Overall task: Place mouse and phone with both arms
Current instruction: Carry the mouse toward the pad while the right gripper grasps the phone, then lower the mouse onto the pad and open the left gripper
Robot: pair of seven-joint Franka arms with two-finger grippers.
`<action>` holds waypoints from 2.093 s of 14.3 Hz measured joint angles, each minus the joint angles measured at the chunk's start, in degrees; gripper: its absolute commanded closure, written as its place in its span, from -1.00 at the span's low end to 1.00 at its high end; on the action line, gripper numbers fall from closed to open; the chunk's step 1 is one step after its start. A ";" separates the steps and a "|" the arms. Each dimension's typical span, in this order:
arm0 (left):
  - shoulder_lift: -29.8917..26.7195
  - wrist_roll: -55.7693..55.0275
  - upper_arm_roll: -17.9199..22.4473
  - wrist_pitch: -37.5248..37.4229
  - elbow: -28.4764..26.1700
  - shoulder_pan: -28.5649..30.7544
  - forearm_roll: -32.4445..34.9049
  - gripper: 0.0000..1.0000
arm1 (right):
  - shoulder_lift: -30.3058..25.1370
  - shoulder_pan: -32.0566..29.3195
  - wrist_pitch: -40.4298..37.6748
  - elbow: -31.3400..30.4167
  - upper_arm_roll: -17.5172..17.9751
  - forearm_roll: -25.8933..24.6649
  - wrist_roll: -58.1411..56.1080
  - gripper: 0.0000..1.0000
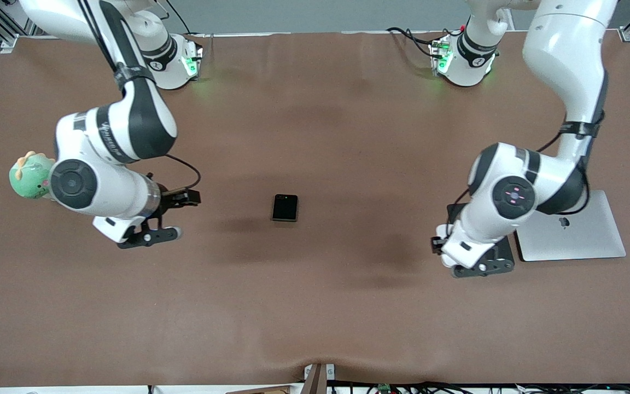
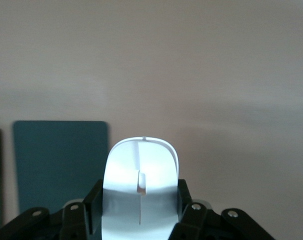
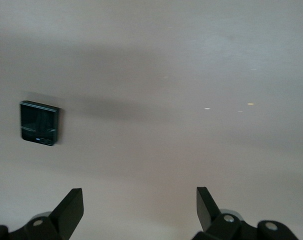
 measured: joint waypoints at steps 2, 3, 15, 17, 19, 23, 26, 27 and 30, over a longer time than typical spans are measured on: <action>0.03 2.89 -0.02 0.04 -1.30 3.19 0.00 0.37 | 1.45 2.14 2.22 0.00 0.02 1.45 4.64 -1.00; 0.06 3.60 -0.03 0.20 -2.05 4.41 0.00 0.37 | 2.15 3.37 3.33 0.01 0.04 1.67 6.91 -1.00; 3.38 5.15 -0.01 16.15 -13.88 10.27 0.00 0.35 | 12.81 13.17 17.45 0.02 0.14 6.28 19.46 -1.00; 3.78 5.64 -0.01 17.27 -14.42 10.30 0.00 0.35 | 14.24 14.53 19.91 0.02 0.15 6.31 20.64 -1.00; 3.86 7.35 0.02 17.47 -14.47 11.01 0.00 0.35 | 15.80 15.55 22.09 0.02 0.15 6.31 21.80 -1.00; 3.86 8.91 0.02 17.62 -14.48 12.29 0.00 0.34 | 18.07 16.03 24.55 0.01 0.14 6.32 21.96 -1.00; 3.86 8.91 -0.15 17.62 -14.76 12.20 0.00 0.33 | 19.17 16.27 24.90 0.01 0.15 6.34 22.64 -1.00; 3.86 8.91 -0.20 17.62 -14.92 12.20 0.00 0.32 | 19.36 16.43 24.90 0.01 0.15 6.36 23.05 -1.00; 3.86 8.91 -0.27 17.62 -15.56 12.18 0.00 0.30 | 19.82 16.82 24.94 0.01 0.15 7.62 23.84 -1.00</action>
